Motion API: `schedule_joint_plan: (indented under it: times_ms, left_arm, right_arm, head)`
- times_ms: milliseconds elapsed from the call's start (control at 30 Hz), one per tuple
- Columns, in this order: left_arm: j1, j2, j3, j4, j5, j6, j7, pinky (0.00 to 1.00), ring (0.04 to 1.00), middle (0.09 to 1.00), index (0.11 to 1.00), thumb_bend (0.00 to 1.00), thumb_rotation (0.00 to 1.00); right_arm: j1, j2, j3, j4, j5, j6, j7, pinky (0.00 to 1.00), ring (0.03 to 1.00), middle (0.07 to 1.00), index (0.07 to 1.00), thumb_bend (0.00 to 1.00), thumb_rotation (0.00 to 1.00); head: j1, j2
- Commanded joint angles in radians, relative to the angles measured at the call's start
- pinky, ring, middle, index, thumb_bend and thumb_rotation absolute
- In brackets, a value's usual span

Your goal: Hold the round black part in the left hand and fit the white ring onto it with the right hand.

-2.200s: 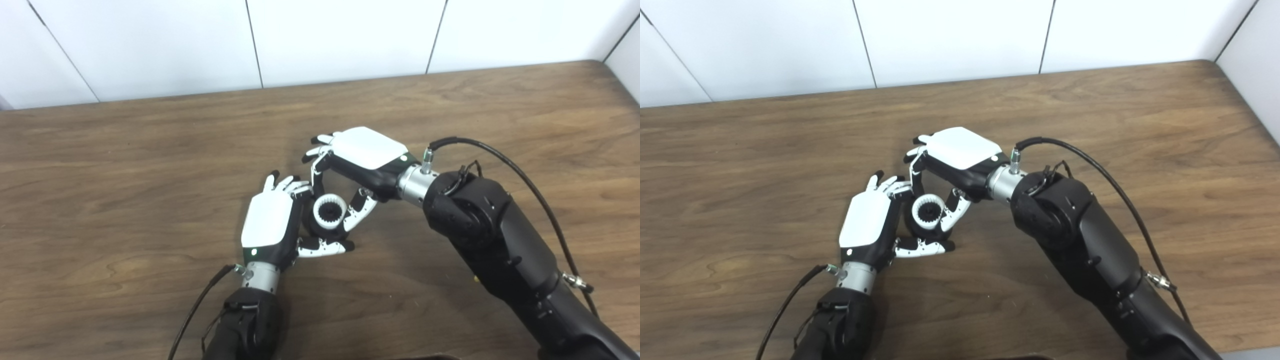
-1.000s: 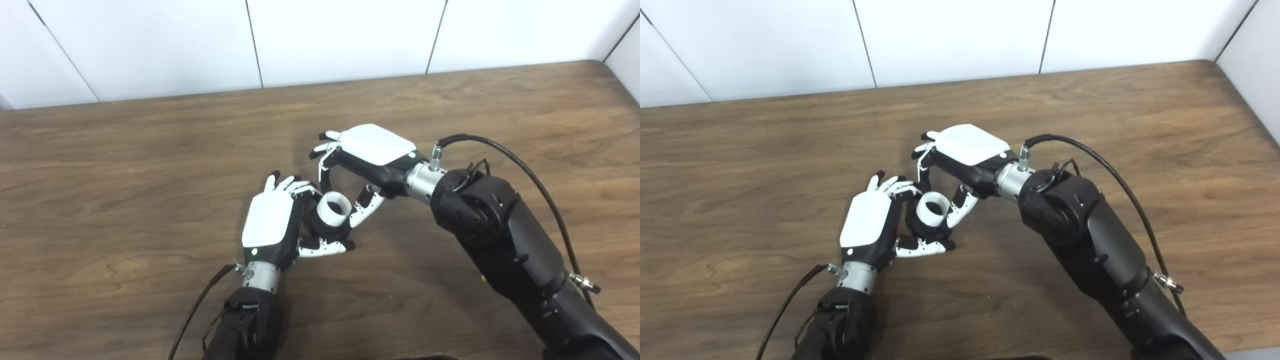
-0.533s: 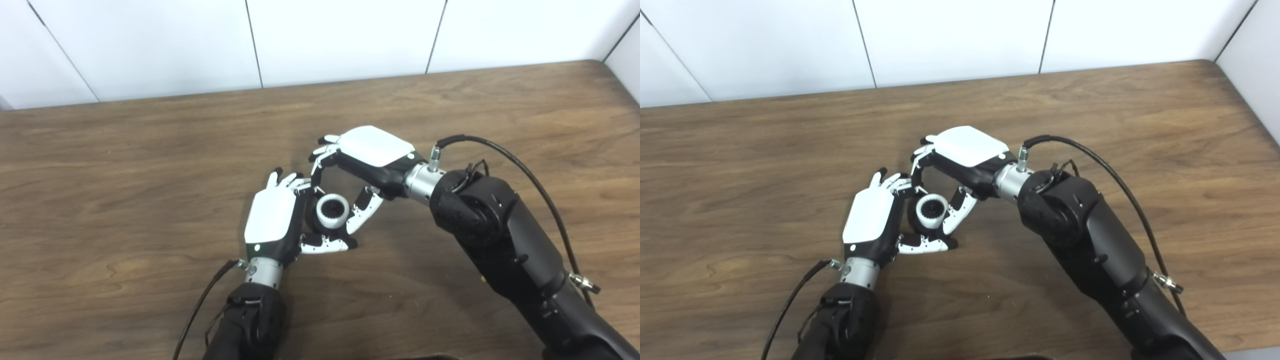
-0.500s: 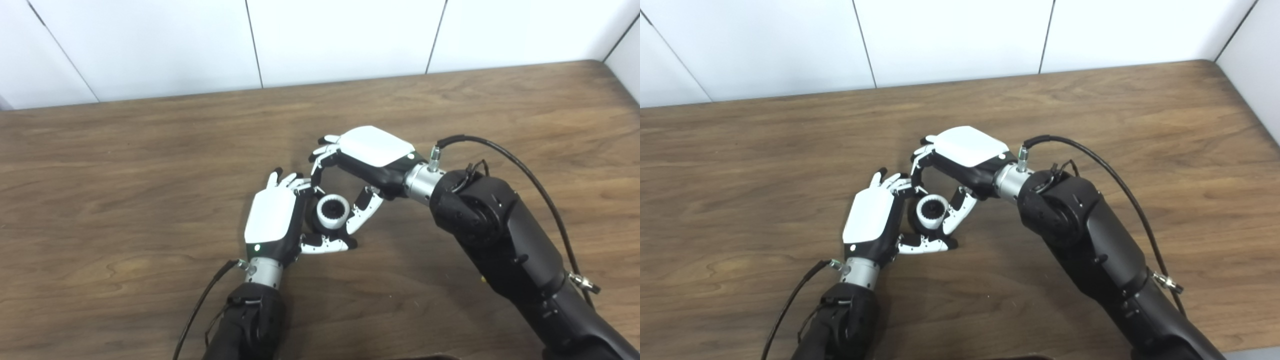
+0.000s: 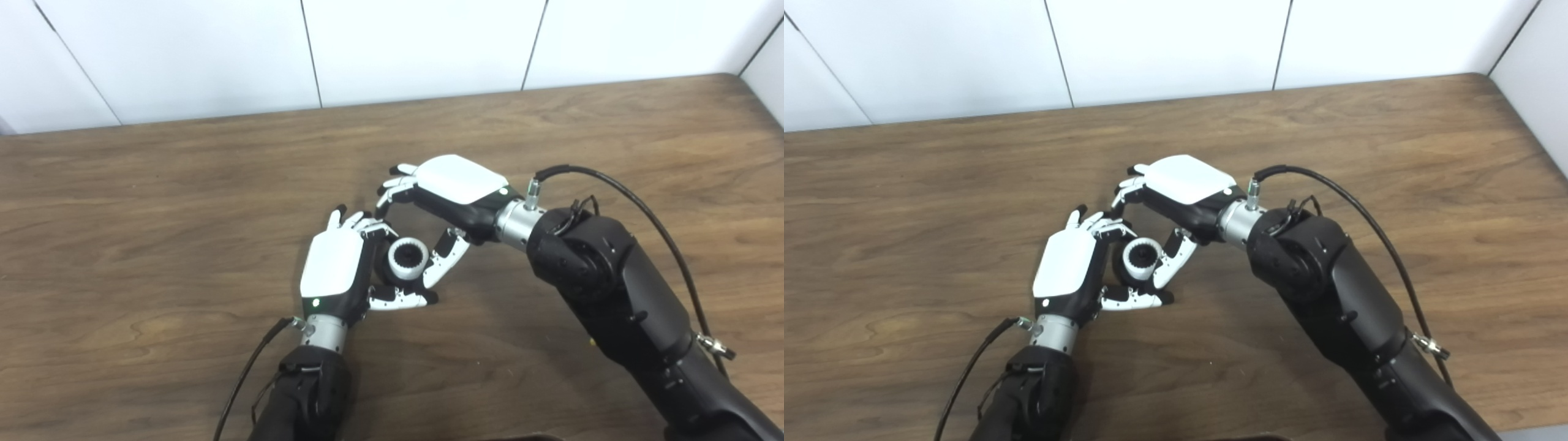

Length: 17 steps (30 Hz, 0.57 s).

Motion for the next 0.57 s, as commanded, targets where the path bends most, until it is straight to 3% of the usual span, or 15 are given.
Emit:
schedule_joint_plan:
  times_ms: [0, 267, 533]
  left_arm:
    - [0.008, -0.015, -0.012, 0.032, 0.007, 0.013, -0.015, 1.00, 0.875, 0.765, 0.482, 0.52, 0.06]
    - [0.002, -0.009, -0.007, 0.041, -0.005, 0.009, -0.011, 1.00, 0.870, 0.765, 0.482, 0.52, 0.06]
    - [-0.006, 0.000, 0.000, 0.053, -0.009, 0.004, -0.010, 1.00, 0.874, 0.765, 0.482, 0.53, 0.06]
  right_arm:
    - [-0.040, -0.008, -0.021, -0.033, 0.000, 0.007, -0.002, 0.95, 0.994, 0.919, 0.793, 1.00, 0.33]
    - [-0.052, -0.038, -0.051, -0.083, 0.016, 0.046, 0.053, 0.97, 1.000, 0.986, 0.903, 1.00, 0.43]
    - [-0.070, -0.059, -0.080, -0.141, 0.016, 0.103, 0.121, 0.99, 1.000, 1.000, 0.920, 1.00, 0.44]
  head:
    - [0.000, 0.000]
    - [-0.003, -0.006]
    - [-0.007, -0.017]
